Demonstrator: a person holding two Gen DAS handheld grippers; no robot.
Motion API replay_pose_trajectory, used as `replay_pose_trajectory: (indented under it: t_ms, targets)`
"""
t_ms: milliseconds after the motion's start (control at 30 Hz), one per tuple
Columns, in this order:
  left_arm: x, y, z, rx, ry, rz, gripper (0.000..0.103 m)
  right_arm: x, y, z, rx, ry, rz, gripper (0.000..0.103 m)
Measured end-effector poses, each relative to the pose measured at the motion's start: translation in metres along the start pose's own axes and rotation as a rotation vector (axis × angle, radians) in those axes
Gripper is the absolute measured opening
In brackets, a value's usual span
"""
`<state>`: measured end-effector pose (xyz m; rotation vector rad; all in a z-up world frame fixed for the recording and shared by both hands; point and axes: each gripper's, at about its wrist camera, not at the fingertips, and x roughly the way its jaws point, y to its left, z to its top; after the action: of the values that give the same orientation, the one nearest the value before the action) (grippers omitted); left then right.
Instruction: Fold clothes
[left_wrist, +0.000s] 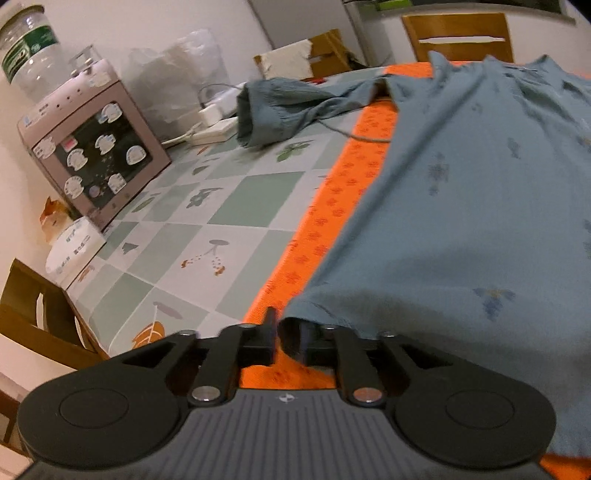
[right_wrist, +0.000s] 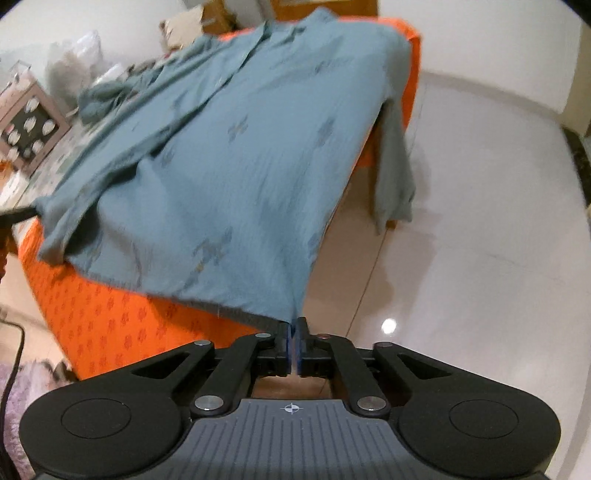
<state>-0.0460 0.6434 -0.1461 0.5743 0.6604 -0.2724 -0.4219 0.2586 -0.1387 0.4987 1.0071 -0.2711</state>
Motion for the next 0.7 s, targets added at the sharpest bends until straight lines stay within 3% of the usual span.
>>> replay_pose_trajectory:
  t_ms: [33,133,367,567,700]
  targets:
    - [-0.007,-0.001,-0.002,0.002,-0.005,-0.005,0.036,0.003,0.000,0.000,-0.003,0.022,0.011,0.010]
    - [-0.033,-0.005,-0.010,0.001,-0.016,-0.013,0.047,-0.007,0.000,-0.003,-0.017,0.017,0.031,0.017]
    - [-0.116,-0.025,-0.037,-0.056,-0.043,-0.099,0.061,-0.032,-0.002,-0.005,-0.069,-0.012,0.067,0.026]
    - [-0.168,-0.067,-0.059,0.006,-0.070,-0.198,0.067,-0.038,0.018,-0.007,-0.292,-0.048,0.067,0.028]
    - [-0.186,-0.092,-0.065,0.080,-0.102,-0.227,0.073,-0.041,0.043,-0.014,-0.478,-0.107,0.053,0.037]
